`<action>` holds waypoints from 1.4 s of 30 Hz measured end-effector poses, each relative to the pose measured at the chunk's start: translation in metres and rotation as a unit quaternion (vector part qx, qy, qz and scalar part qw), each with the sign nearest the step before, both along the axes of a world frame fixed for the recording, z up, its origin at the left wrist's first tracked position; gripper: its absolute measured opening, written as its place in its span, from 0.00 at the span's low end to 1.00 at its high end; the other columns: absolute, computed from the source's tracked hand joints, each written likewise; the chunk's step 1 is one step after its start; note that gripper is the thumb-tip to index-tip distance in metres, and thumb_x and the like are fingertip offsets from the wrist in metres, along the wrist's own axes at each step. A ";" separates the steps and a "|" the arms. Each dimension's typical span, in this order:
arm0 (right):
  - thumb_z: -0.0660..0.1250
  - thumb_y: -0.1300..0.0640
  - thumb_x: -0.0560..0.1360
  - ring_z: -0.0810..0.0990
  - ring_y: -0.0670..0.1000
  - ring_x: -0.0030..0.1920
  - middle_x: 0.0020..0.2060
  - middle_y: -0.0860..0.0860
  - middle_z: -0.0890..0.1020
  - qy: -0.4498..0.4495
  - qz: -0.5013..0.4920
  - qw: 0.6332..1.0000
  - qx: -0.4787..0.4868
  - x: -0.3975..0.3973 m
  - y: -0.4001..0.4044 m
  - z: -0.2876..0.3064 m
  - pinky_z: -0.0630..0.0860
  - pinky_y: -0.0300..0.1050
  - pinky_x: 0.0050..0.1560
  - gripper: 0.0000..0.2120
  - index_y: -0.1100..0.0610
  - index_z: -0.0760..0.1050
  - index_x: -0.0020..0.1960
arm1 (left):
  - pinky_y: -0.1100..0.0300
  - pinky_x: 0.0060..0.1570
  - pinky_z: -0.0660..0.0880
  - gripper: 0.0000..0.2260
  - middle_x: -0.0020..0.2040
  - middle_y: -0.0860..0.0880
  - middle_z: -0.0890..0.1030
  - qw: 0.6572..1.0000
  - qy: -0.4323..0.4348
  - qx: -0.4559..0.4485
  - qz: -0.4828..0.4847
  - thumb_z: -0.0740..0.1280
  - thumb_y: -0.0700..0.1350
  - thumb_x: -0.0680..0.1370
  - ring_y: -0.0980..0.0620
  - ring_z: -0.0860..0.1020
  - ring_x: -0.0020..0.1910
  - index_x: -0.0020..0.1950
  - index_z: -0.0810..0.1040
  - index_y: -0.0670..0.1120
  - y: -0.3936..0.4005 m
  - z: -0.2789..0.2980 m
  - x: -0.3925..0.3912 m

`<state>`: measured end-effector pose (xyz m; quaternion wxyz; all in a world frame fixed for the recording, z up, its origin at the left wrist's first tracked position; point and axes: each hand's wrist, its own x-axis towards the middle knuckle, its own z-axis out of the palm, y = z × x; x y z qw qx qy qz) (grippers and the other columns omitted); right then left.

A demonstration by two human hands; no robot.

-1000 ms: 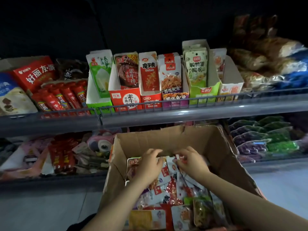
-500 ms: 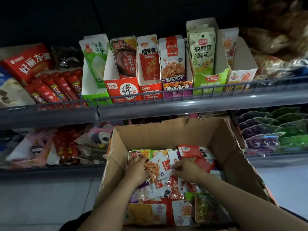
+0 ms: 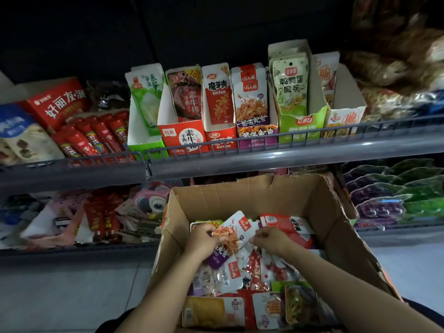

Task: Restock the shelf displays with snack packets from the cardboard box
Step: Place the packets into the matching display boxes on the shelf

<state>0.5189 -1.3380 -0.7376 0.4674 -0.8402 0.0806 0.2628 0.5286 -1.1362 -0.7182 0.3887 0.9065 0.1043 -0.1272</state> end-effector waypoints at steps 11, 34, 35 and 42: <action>0.68 0.52 0.75 0.71 0.45 0.22 0.28 0.54 0.78 -0.070 -0.145 0.962 0.218 -0.004 -0.001 0.108 0.64 0.36 0.23 0.11 0.60 0.78 0.42 | 0.53 0.48 0.77 0.06 0.43 0.45 0.85 0.968 0.021 -0.249 0.028 0.75 0.42 0.70 0.46 0.82 0.42 0.43 0.80 0.43 -0.008 0.086 -0.009; 0.66 0.47 0.75 0.78 0.49 0.31 0.27 0.49 0.80 -0.298 -0.183 0.912 0.216 0.035 -0.049 0.203 0.73 0.42 0.34 0.15 0.57 0.79 0.36 | 0.62 0.39 0.81 0.09 0.50 0.48 0.82 0.964 -0.110 -0.228 -0.082 0.69 0.49 0.75 0.52 0.81 0.46 0.50 0.80 0.45 -0.083 0.233 0.071; 0.65 0.48 0.76 0.80 0.48 0.34 0.31 0.49 0.82 -0.306 -0.181 0.908 0.220 0.038 -0.050 0.202 0.74 0.41 0.36 0.15 0.58 0.80 0.38 | 0.62 0.39 0.81 0.06 0.49 0.49 0.81 0.962 -0.127 -0.227 -0.077 0.69 0.49 0.75 0.52 0.81 0.46 0.46 0.79 0.46 -0.085 0.235 0.073; 0.63 0.54 0.78 0.67 0.53 0.66 0.65 0.49 0.74 -0.509 -0.141 0.841 -0.114 0.059 -0.062 0.175 0.62 0.50 0.65 0.18 0.51 0.72 0.67 | 0.54 0.46 0.81 0.11 0.51 0.47 0.80 0.940 -0.226 -0.255 -0.002 0.67 0.52 0.76 0.52 0.83 0.38 0.45 0.77 0.44 -0.090 0.264 0.104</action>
